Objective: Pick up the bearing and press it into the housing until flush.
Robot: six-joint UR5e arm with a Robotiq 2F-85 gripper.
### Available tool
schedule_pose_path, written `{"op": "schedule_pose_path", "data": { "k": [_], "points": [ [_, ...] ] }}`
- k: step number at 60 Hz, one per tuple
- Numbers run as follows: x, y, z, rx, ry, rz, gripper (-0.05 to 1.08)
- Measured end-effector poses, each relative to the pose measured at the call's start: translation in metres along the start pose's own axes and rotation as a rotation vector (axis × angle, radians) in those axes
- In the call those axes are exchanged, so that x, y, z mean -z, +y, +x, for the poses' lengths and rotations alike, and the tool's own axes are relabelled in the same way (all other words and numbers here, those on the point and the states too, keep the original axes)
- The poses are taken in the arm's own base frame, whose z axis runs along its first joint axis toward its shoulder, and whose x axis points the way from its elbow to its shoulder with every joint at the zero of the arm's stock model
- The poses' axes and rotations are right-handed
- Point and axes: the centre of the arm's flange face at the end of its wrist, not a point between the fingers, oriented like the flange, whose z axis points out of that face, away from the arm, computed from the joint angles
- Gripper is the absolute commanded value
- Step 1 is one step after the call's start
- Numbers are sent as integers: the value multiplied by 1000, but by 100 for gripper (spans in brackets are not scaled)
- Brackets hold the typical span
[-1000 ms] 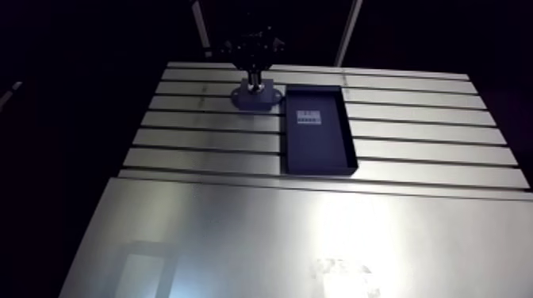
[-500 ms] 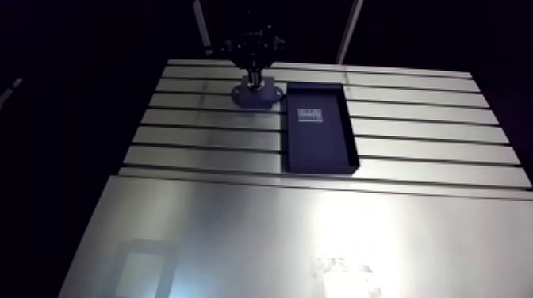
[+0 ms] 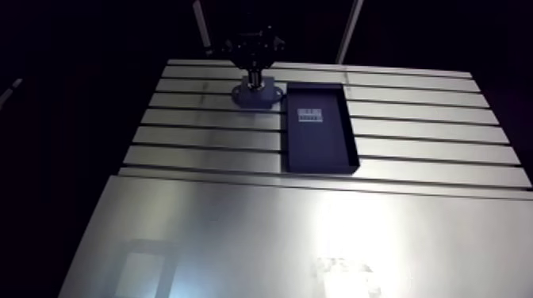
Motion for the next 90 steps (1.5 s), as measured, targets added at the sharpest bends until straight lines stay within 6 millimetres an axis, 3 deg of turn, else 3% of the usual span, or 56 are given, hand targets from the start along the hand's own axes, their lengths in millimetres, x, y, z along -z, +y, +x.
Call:
{"op": "schedule_pose_path", "data": {
  "k": [90],
  "points": [
    [-5,2,-2,-3,-9,-3,108]
  ]
}}
